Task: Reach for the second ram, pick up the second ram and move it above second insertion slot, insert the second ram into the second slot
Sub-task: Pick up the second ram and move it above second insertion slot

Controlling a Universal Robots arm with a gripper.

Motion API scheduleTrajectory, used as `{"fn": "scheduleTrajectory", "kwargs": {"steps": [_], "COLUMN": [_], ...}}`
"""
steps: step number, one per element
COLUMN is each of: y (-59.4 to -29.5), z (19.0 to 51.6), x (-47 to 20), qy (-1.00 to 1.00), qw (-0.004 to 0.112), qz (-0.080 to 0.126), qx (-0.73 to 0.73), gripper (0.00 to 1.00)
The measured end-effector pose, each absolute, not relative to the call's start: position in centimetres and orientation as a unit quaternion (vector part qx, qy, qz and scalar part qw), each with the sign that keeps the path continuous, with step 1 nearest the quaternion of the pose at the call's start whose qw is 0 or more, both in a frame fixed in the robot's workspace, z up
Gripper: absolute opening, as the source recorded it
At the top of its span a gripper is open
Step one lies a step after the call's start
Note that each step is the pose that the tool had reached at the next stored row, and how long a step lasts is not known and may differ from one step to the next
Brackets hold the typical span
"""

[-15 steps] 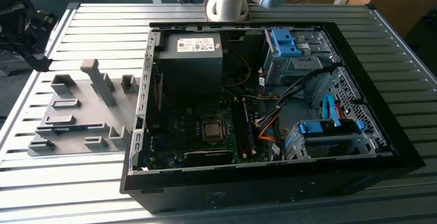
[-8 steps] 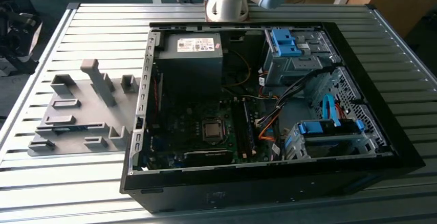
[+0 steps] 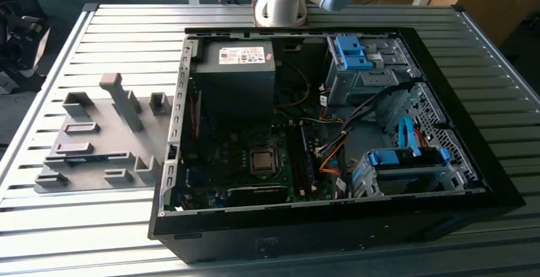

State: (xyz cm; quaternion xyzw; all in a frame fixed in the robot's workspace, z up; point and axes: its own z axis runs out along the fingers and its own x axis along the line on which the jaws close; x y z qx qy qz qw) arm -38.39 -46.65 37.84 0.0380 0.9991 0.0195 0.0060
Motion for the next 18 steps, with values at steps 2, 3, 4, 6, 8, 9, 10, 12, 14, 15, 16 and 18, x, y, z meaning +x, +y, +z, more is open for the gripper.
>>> {"fn": "scheduleTrajectory", "kwargs": {"steps": [2,3,4,6,8,9,10,12,14,15,16,18], "y": [-46.65,-46.65,-46.65,-46.65,-46.65,-46.65,-46.66,-46.68,-46.7,-46.71,-46.72,-46.73], "z": [37.84,37.84,37.84,37.84,37.84,37.83,37.84,37.84,37.84,37.84,37.84,37.84], "x": [-38.39,-38.39,-38.39,-38.39,-38.4,-38.4,-38.4,-38.41,-38.43,-38.43,-38.43,-38.44], "qy": [0.999,0.999,0.999,0.999,0.999,0.999,0.999,0.999,1.0,1.0,1.0,1.0], "qw": [0.006,0.006,0.006,0.006,0.006,0.006,0.006,0.006,0.006,0.006,0.006,0.006], "qz": [0.02,0.02,0.02,0.02,0.02,0.02,0.02,0.02,0.02,0.02,0.02,0.02], "qx": [0.038,0.038,0.038,0.036,0.035,0.033,0.031,0.027,0.023,0.021,0.019,0.016], "gripper": [0.11,0.11,0.11,0.11,0.11,0.11,0.11,0.11,0.11,0.11,0.11,0.11]}}
